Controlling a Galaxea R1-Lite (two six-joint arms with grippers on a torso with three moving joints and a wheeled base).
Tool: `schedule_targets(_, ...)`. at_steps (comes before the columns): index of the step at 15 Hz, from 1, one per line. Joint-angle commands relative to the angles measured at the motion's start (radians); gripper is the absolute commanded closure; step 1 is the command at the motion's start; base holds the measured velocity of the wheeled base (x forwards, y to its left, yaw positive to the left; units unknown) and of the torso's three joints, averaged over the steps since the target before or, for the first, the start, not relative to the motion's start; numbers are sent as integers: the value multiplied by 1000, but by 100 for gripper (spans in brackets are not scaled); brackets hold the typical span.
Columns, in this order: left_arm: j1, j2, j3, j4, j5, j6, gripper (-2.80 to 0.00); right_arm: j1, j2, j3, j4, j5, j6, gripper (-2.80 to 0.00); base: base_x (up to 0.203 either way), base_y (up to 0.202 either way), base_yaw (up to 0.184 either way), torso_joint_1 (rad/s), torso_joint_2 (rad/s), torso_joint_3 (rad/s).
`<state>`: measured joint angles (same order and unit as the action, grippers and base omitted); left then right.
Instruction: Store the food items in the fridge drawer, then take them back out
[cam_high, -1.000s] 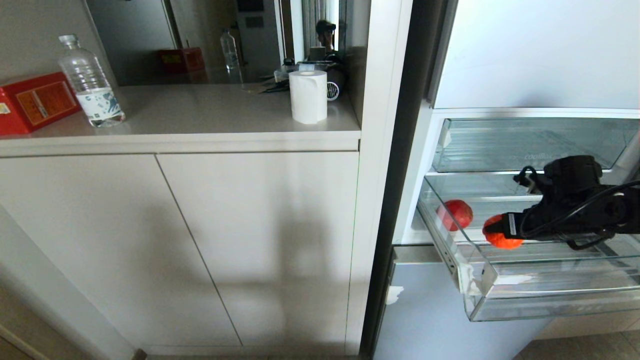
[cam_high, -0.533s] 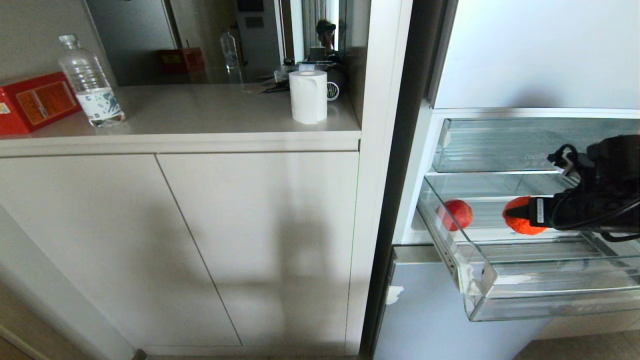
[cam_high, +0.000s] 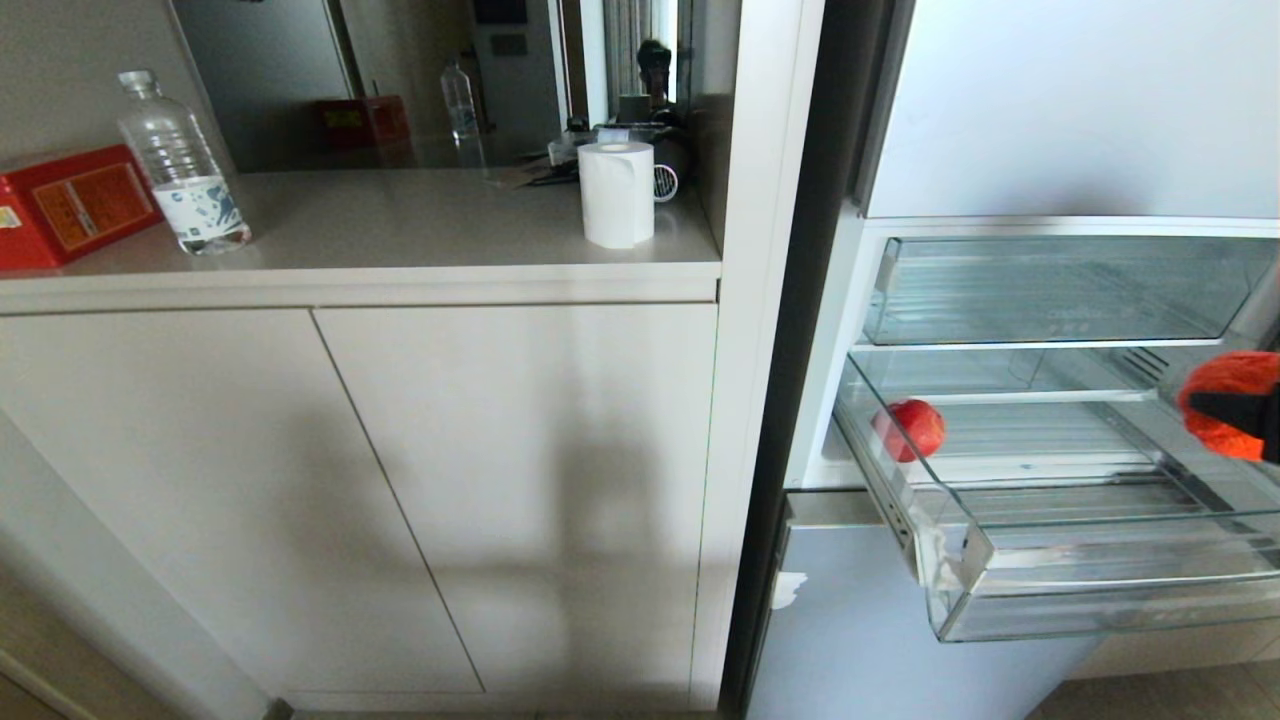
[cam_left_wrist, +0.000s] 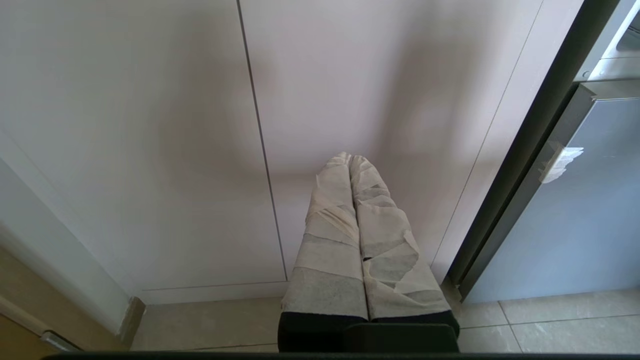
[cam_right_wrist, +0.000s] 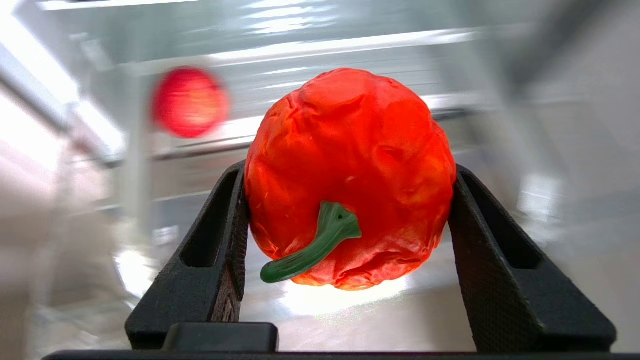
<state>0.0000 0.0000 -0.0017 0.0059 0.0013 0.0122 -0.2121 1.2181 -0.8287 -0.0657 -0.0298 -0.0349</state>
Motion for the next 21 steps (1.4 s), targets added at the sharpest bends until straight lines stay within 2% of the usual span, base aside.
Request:
schedule_targets(1,0,0,0,0,0,0,0,-61,-190,85,0,-23,-33,0,0,0,0,0,0,0)
schedule_targets(3,0,0,0,0,0,0,0,-108,-232,126,0,-31,-55,0,0,0,0,0,0,0)
schedule_targets(7,0,0,0,0,0,0,0,-121,-237,131,-2,-31,-53,0,-2,1,-22,0,1,1)
schedule_targets(11,0,0,0,0,0,0,0,-137,-271,153,1,-32,-51,0,-1,6,-165,2,2,5)
schedule_targets(17,0,0,0,0,0,0,0,-192,-358,271,0,-34,-37,0,0,7,-175,1,4,0)
schedule_targets(20,0,0,0,0,2,0,0,-258,-382,315,-8,-34,30,0,-2,4,-138,0,1,5)
schedule_targets(21,0,0,0,0,0,0,0,-307,-370,316,-7,-36,46,0,1,3,-66,2,5,2)
